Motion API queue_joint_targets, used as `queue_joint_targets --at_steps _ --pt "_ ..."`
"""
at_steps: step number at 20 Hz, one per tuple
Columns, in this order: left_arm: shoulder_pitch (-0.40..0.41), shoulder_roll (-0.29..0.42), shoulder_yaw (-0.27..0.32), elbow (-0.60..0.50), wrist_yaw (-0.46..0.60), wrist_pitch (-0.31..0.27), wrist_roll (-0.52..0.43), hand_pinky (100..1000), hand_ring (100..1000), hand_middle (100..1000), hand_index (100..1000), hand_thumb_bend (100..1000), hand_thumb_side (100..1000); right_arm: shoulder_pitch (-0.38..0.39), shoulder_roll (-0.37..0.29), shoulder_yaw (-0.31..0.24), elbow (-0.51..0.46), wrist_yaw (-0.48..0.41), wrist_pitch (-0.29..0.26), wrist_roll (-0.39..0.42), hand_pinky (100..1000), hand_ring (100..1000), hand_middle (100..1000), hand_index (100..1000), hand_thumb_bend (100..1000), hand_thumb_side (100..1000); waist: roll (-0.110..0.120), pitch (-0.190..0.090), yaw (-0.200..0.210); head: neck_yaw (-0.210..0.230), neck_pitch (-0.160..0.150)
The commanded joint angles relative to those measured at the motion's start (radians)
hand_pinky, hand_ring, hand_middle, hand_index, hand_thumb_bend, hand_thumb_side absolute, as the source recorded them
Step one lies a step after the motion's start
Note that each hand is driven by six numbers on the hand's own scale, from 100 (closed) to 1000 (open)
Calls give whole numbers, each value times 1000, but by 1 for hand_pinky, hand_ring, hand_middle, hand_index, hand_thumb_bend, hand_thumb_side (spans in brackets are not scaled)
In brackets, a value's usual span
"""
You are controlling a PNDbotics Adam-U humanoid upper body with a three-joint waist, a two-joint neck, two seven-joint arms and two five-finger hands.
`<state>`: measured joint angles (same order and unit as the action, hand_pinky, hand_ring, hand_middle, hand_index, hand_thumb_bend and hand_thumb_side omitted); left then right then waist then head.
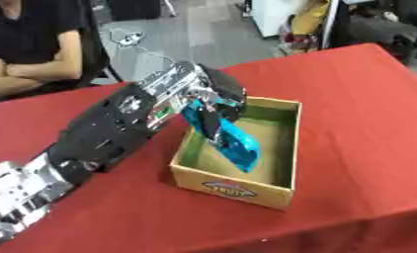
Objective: Pick up objects on the table and place them in the box.
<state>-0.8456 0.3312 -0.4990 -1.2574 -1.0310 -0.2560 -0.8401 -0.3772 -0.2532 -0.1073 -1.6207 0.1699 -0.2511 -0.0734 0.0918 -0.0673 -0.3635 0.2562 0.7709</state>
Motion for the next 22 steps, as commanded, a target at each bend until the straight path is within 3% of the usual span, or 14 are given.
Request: queue_joint_targets --at_steps 1,2,4,22 --pt "-13 19 12 -22 -1 -44 -41 743 539 508 567 802 521 -21 -2 1 -19 0 -2 1 604 802 824 994 401 970 -6 -7 2 9 -1" --pt "-12 19 13 -23 2 -45 -41 751 548 516 571 875 549 -21 -2 1 -19 0 -2 1 604 802 824 994 401 969 -6 -8 3 9 -1" --pt "-12 20 14 -24 5 -48 -41 754 550 516 572 903 562 -20 -2 2 -19 0 -2 1 604 802 824 994 401 969 -6 -8 3 10 -1" --pt "-7 26 18 -32 14 -39 -46 760 548 511 578 938 588 -19 -2 2 -20 1 -2 0 603 801 823 993 401 968 -6 -9 8 10 -1"
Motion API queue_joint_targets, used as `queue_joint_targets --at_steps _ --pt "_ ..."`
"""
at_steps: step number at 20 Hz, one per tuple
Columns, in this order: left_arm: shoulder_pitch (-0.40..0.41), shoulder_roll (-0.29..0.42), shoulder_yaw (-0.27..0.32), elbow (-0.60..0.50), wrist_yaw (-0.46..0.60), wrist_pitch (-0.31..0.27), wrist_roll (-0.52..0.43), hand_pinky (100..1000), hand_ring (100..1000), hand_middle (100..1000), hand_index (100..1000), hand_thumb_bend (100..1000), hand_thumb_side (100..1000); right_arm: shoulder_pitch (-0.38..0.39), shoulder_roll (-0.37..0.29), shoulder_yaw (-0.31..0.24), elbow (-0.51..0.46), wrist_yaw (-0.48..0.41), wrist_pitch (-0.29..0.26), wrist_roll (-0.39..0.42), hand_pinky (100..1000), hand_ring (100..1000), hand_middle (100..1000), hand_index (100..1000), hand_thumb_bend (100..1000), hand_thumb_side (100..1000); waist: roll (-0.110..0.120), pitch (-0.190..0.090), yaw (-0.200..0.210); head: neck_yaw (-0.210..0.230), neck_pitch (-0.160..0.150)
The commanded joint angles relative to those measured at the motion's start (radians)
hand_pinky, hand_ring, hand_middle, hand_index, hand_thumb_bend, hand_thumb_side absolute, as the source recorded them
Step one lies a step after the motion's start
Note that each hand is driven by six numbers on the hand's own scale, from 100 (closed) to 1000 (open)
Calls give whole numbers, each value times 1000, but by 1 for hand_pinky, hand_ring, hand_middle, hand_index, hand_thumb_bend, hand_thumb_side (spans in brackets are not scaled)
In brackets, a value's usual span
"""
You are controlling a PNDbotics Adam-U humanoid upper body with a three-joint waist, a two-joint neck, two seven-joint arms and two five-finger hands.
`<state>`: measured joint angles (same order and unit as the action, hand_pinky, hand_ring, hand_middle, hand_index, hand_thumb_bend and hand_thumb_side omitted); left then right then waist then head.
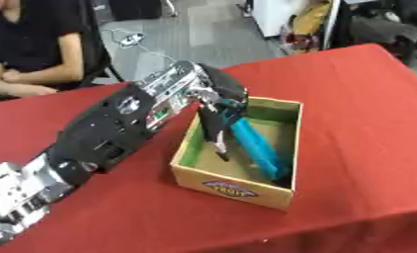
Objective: Pick up objects on the table and place them in the box.
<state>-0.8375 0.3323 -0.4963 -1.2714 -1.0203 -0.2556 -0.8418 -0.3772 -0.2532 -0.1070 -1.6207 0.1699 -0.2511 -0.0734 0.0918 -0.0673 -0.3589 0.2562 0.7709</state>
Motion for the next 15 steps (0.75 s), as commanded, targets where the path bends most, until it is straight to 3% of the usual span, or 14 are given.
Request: queue_joint_targets --at_steps 1,8,10,11,14,15 --pt "-14 26 15 -17 3 -39 -47 760 549 514 579 939 588 -19 -2 2 -20 1 -2 -1 603 801 823 992 400 970 -6 -9 3 10 -1" --pt "-12 31 21 -27 8 -33 -42 758 551 540 614 936 607 -19 -3 1 -20 2 -1 -2 603 802 823 992 402 968 -6 -8 3 9 -1" --pt "-6 40 31 -45 18 -29 -22 742 530 514 600 888 687 -19 -3 -1 -20 2 -1 -3 603 801 822 992 400 967 -6 -8 5 7 -1" --pt "1 48 45 -66 24 -22 6 706 498 481 558 817 768 -18 -3 -3 -20 2 -1 -5 603 802 822 992 398 966 -7 -7 8 4 -1" --pt "48 88 100 -154 42 18 165 663 454 446 533 766 846 -17 -5 -10 -21 3 0 -12 603 801 822 992 395 965 -8 -5 14 -8 -1" --pt "69 100 133 -188 47 44 246 645 439 448 556 703 877 -17 -5 -12 -21 4 1 -15 603 801 822 992 398 967 -9 -4 17 -14 -1"
